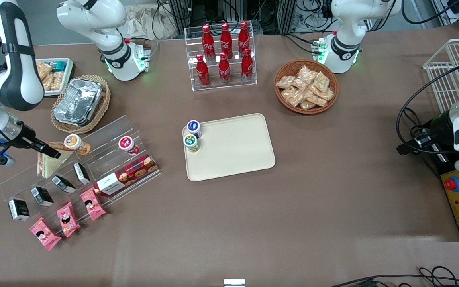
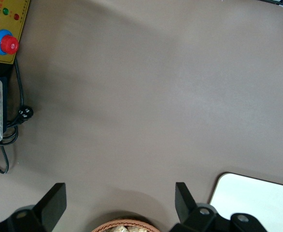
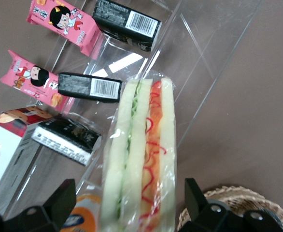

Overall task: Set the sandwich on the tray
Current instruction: 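Lower the right gripper over the sandwich and close on it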

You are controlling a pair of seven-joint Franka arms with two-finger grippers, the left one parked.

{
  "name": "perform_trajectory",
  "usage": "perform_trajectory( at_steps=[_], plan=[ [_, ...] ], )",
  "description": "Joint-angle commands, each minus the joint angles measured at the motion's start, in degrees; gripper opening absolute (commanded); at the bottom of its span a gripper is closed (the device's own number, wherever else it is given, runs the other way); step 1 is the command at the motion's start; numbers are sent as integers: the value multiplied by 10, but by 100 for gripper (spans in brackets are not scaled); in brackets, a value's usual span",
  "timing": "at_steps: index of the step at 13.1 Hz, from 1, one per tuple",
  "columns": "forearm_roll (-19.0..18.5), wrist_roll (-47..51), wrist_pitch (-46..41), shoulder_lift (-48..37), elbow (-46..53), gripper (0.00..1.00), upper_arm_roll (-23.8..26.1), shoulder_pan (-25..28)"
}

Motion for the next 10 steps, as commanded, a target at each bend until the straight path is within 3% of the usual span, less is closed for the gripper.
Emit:
perform_trajectory(
  at_steps=[1, 2, 3, 4, 6, 10],
  plan=[
    [46, -60, 33, 8, -18, 100, -19, 2],
    [57, -87, 33, 14, -18, 100, -25, 1],
    [58, -116, 33, 16, -19, 84, -33, 2],
    [58, -123, 32, 16, -18, 43, -35, 2],
    [58, -129, 21, 13, -18, 0, -35, 3],
    [58, -161, -13, 11, -10, 0, -35, 2]
  ],
)
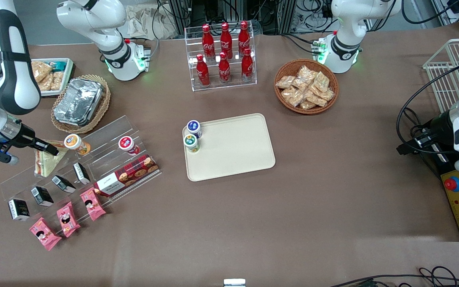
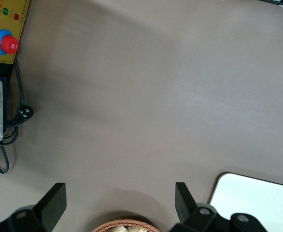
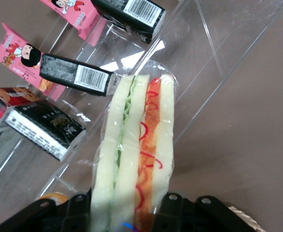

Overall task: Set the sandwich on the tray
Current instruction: 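Lower the right gripper over the sandwich and close on it, then lift the sandwich out of the rack with the right gripper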

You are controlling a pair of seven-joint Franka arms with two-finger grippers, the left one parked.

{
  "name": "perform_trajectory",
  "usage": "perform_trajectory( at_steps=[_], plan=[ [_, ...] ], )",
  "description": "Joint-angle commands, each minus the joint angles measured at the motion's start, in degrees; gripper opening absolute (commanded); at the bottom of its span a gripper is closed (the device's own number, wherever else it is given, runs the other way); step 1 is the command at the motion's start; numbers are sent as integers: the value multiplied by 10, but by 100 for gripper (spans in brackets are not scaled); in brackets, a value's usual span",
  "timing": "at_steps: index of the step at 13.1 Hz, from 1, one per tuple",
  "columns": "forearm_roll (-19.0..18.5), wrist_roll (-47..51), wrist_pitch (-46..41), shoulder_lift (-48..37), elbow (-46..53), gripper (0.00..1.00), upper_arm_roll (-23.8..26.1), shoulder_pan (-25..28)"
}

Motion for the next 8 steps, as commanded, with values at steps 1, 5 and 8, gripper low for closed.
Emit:
perform_trajectory(
  at_steps=[1, 5, 8],
  plan=[
    [17, -22, -43, -2, 21, 0, -4, 2],
    [15, -14, -225, -3, 136, 0, -3, 3],
    [15, -4, -317, -11, 196, 0, 0, 10]
  ],
)
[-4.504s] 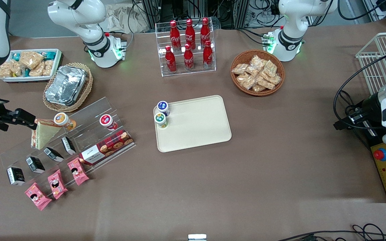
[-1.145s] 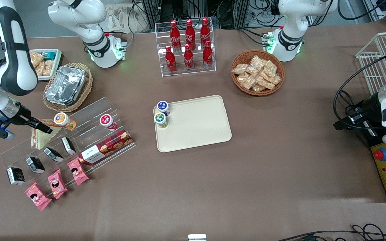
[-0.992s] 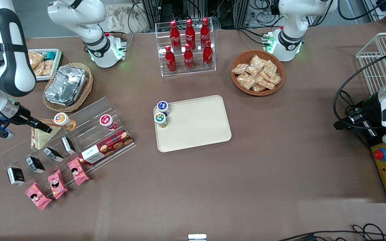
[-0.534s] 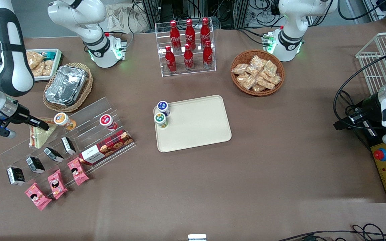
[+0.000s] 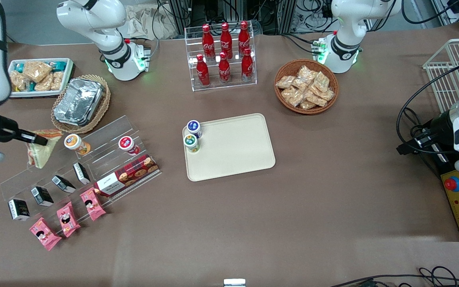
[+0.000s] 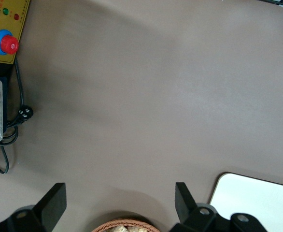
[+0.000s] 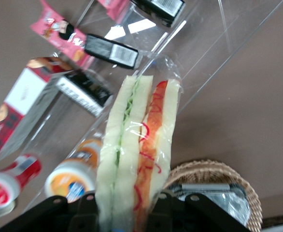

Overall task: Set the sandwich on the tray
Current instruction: 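Lift the sandwich out of the rack with the right gripper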

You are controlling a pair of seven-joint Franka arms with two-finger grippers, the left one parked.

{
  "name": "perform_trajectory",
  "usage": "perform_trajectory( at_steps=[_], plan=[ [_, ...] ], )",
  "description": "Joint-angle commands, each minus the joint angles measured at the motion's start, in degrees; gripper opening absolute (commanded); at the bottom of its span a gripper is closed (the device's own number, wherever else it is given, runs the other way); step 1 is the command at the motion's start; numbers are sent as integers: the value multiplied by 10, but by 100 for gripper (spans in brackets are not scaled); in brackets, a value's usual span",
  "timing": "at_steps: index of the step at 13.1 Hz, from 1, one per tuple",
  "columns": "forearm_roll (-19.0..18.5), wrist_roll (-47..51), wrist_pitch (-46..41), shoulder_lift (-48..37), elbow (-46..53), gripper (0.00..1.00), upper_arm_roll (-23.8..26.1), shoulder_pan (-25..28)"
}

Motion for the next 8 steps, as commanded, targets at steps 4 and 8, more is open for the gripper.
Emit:
perform_trajectory(
  at_steps=[4, 8],
  plan=[
    [15, 104, -135, -7, 95, 0, 9, 52],
    [18, 283, -154, -8, 120, 0, 67, 95]
  ],
)
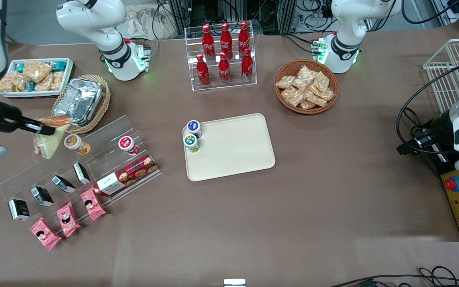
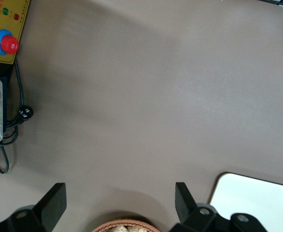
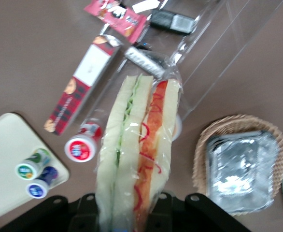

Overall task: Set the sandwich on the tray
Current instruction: 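Carry the sandwich over the cream tray and lower it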

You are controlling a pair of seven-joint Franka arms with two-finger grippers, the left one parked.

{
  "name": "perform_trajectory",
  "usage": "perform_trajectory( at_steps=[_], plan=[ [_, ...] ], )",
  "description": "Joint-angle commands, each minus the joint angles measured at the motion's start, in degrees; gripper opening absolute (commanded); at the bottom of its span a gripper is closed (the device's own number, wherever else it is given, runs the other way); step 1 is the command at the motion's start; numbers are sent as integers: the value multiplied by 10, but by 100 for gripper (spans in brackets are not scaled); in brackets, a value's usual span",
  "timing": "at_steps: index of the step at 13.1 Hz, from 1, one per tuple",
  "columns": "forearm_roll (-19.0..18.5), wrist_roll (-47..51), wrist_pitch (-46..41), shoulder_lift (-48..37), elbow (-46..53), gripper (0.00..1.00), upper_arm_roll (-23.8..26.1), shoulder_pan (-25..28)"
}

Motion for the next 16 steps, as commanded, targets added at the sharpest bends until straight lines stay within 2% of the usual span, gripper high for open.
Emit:
perform_trajectory(
  at_steps=[1, 4, 8, 13, 16],
  plan=[
    [20, 118, -20, 5, 20, 0, 32, 21],
    [65, 249, 0, 13, 20, 0, 79, 36],
    [67, 461, 83, 57, 20, 0, 130, 101],
    [42, 687, 267, 164, 21, 0, 131, 244],
    [16, 766, 365, 231, 26, 0, 131, 290]
  ],
)
